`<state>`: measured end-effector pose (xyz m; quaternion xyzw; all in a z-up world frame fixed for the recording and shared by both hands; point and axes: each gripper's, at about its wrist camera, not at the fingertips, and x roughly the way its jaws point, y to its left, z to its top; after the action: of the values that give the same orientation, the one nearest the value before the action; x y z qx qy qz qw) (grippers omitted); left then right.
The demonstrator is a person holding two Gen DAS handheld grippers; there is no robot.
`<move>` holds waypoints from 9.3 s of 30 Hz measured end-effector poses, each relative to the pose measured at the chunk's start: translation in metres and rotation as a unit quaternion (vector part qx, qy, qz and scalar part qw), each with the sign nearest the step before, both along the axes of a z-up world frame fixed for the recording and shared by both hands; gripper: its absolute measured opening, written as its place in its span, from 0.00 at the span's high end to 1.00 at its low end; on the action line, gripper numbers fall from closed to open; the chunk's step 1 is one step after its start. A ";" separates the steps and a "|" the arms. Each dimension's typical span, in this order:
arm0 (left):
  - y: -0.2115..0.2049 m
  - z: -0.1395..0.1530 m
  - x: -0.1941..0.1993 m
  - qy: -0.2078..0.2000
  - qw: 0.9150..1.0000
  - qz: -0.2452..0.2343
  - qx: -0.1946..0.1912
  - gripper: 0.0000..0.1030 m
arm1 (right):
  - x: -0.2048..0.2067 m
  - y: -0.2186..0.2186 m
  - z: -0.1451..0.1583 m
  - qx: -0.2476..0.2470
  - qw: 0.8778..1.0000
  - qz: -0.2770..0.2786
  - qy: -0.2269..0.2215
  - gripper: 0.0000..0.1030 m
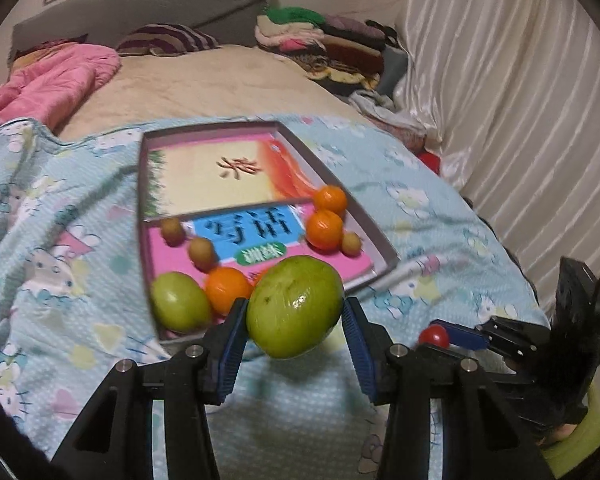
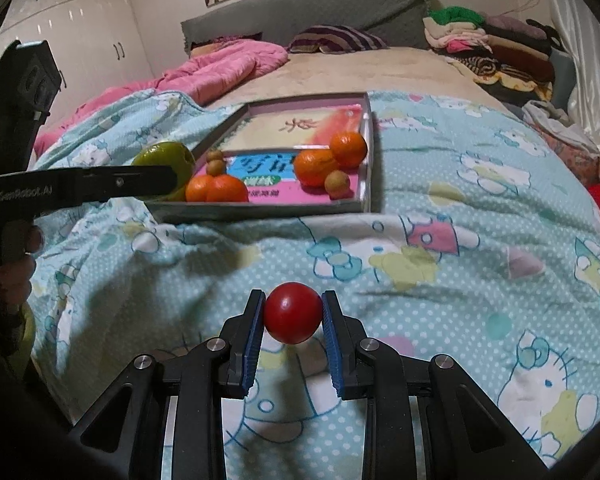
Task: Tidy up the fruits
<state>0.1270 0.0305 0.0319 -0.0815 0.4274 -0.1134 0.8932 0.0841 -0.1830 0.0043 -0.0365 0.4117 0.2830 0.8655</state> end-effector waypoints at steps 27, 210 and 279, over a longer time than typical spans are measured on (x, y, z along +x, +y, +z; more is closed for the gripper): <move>0.009 -0.004 0.048 0.007 1.000 0.011 0.008 0.54 | 0.070 0.031 0.033 -0.006 0.999 0.016 -0.039 0.72; -0.014 -0.052 -0.090 -0.003 0.983 0.171 0.060 0.12 | -0.044 0.012 0.010 -0.003 0.995 -0.027 -0.096 0.21; -0.007 -0.046 -0.091 -0.005 0.983 0.178 0.054 0.12 | -0.036 0.008 0.006 -0.007 0.996 -0.037 -0.085 0.21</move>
<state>0.0361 0.0237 -0.0137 -0.1073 0.4068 0.0702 0.9045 0.0477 -0.1754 0.0101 -0.0513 0.3394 0.2436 0.9071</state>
